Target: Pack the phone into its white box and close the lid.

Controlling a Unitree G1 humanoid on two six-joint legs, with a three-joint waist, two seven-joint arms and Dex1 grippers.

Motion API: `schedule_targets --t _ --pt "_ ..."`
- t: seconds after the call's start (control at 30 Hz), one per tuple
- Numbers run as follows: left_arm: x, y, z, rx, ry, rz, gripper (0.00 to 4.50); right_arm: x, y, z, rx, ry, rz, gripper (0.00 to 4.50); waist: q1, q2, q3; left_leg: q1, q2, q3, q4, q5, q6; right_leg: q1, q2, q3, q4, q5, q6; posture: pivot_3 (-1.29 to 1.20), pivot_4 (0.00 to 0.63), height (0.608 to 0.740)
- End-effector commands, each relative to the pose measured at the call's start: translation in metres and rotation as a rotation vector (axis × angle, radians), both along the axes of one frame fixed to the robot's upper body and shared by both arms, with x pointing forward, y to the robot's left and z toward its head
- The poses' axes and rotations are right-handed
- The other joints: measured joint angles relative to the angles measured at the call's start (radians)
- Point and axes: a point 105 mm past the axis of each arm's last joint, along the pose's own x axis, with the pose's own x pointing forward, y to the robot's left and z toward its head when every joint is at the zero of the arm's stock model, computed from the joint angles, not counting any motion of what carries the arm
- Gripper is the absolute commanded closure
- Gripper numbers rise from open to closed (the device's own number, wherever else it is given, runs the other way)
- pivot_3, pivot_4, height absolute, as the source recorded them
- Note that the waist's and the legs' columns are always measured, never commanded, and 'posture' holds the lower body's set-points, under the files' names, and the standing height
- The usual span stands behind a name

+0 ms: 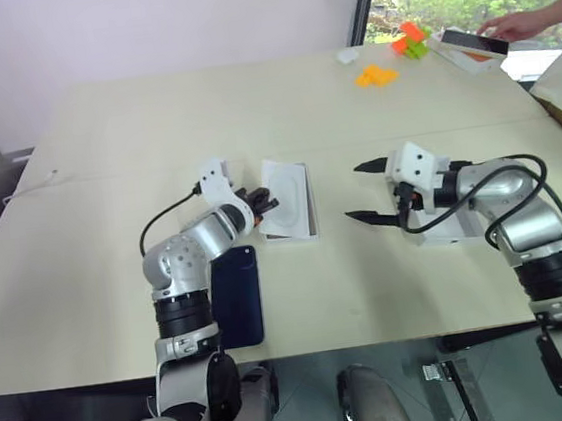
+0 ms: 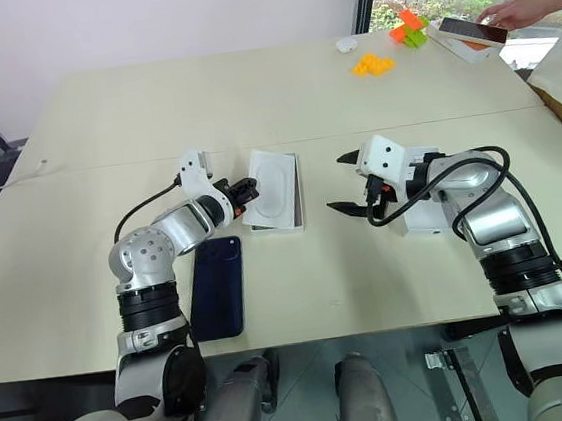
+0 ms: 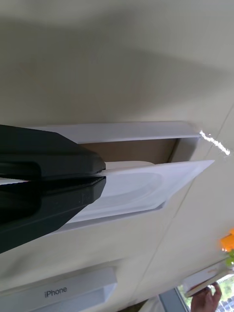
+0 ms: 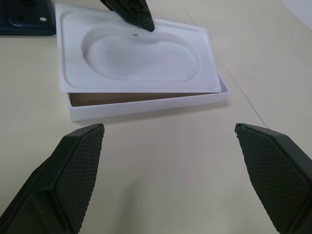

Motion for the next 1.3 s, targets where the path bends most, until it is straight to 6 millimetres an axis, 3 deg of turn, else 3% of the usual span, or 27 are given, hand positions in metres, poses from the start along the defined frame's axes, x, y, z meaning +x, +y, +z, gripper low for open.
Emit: schedule_targets --t 0.03,0.83,0.93,1.13,1.17,1.3 --pt "0.002 0.005 0.016 0.002 -0.066 0.021 4.48 0.002 0.002 0.017 0.01 -0.069 0.006 0.0 0.0 0.0 0.0 0.0 0.0 0.0 0.0 0.0 0.0 0.0 0.0 0.0 0.0 0.0 0.0 0.0 0.15 0.74" --pt "0.001 -0.012 0.004 0.038 -0.065 -0.011 4.48 0.002 0.003 0.019 0.014 -0.09 -0.003 0.0 0.001 0.0 0.0 0.0 0.0 0.0 0.0 0.0 0.0 0.0 0.0 0.0 -0.002 0.0 0.0 0.0 0.15 0.74" --pt "-0.001 -0.014 0.003 0.015 -0.049 -0.015 3.51 0.003 0.003 0.019 0.015 -0.091 -0.003 0.0 0.001 0.0 0.0 0.0 0.0 0.0 0.0 0.0 0.0 0.0 0.0 0.0 -0.002 0.0 0.0 0.0 0.15 0.74" --pt "-0.003 -0.015 0.009 0.022 -0.061 -0.027 0.41 0.003 0.004 0.018 0.017 -0.09 0.0 0.0 -0.001 0.0 0.0 0.0 0.0 0.0 0.0 0.0 0.0 0.001 0.0 0.0 -0.002 0.0 0.0 0.0 0.15 0.74" --pt "-0.003 -0.016 0.011 0.025 -0.071 -0.033 0.07 0.004 0.005 0.017 0.017 -0.091 0.0 0.0 -0.001 0.0 0.0 0.0 0.0 0.0 0.0 0.0 0.0 0.001 0.0 0.0 -0.002 0.0 -0.001 0.0 0.15 0.74" --pt "-0.006 -0.018 0.02 0.043 -0.093 -0.065 0.07 0.005 0.006 0.017 0.021 -0.093 0.001 0.0 0.0 0.0 0.0 0.0 0.0 0.0 0.0 0.0 0.0 0.001 0.0 0.0 -0.002 0.001 -0.001 0.0 0.15 0.74"
